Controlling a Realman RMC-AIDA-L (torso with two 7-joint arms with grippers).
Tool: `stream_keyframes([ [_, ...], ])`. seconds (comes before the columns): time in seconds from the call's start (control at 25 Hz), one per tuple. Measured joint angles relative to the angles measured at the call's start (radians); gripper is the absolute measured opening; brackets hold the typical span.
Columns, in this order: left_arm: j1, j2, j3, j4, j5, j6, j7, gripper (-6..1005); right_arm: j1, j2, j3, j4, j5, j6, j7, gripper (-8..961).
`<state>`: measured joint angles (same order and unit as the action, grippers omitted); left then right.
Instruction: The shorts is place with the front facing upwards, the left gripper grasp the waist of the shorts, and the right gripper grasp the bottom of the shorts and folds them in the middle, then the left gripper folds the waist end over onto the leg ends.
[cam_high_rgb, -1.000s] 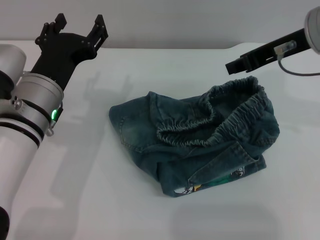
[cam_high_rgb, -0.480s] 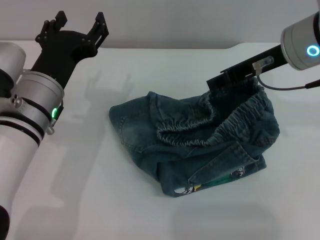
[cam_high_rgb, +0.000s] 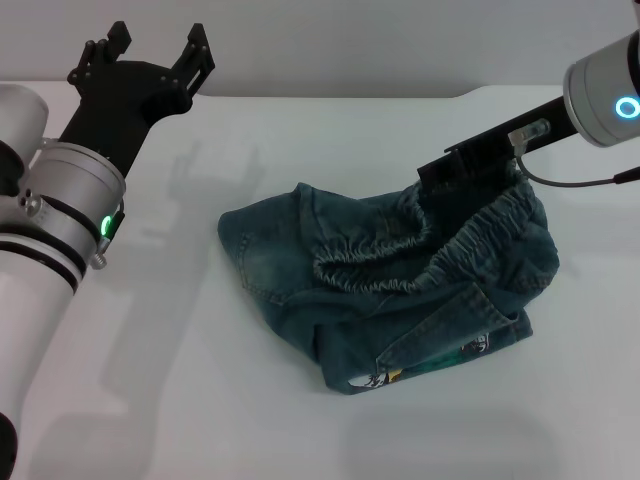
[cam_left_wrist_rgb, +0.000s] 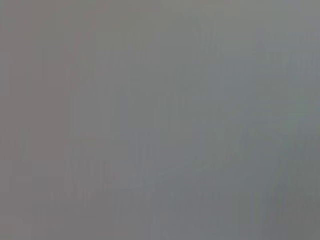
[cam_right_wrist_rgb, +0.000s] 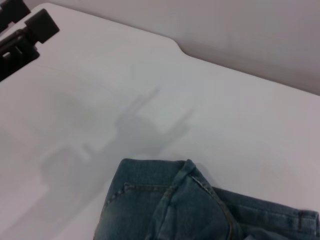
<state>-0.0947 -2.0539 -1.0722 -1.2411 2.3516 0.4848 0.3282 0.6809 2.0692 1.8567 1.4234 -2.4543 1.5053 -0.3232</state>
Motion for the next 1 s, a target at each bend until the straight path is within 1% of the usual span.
stream_keyframes([
  [0.44,-0.001,0.0,0.0,-0.006,0.0,0.002,0.0,849,-0.004,0.0,0.001,-0.02,-0.002,-0.011,0.0,230],
  [0.68,-0.001,0.0,0.002,-0.006,0.0,0.003,0.0,848,-0.004,0.0,0.001,-0.063,0.0,-0.033,-0.008,229],
  [0.84,0.002,0.0,0.003,-0.007,0.0,0.003,0.0,848,-0.008,0.0,0.001,-0.102,0.006,-0.072,-0.029,230],
  [1.0,0.006,0.001,0.006,-0.013,0.0,0.003,0.0,848,-0.02,0.002,0.0,-0.103,0.005,-0.111,-0.043,229],
])
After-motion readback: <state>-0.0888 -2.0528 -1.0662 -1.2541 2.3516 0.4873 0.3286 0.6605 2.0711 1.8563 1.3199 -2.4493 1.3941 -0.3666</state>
